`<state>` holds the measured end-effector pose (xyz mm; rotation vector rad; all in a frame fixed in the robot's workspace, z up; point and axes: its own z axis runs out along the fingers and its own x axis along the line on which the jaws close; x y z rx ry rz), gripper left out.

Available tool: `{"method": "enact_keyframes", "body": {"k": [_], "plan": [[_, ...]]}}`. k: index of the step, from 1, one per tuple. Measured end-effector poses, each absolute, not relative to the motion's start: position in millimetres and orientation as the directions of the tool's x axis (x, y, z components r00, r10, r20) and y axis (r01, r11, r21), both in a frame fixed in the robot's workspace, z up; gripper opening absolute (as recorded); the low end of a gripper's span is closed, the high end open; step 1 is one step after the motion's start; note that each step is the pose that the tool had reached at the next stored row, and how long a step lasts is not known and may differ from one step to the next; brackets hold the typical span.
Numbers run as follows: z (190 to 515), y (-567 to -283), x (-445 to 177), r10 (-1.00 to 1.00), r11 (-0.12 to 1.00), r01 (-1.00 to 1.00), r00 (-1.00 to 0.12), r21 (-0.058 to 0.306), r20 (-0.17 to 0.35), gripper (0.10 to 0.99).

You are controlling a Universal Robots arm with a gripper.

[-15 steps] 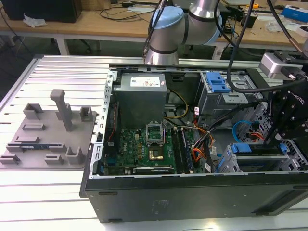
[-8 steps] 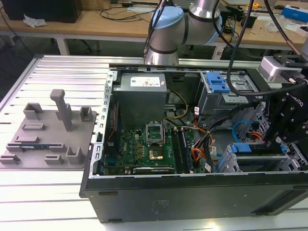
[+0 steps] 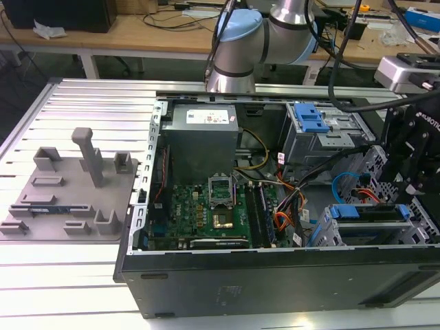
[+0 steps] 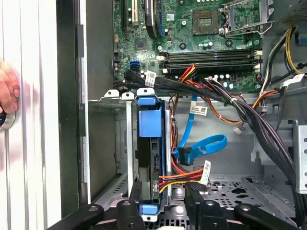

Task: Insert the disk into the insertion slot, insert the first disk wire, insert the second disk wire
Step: 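Insert the first disk wire, then insert the second disk wire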

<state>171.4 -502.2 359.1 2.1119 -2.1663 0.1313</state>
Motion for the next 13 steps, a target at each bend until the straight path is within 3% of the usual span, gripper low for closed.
{"method": "enact_keyframes", "body": {"k": [13], "plan": [[359.7,-502.2,171.4,-0.990,0.027,-0.999,-0.024,0.017,0.141,0.482]]}}
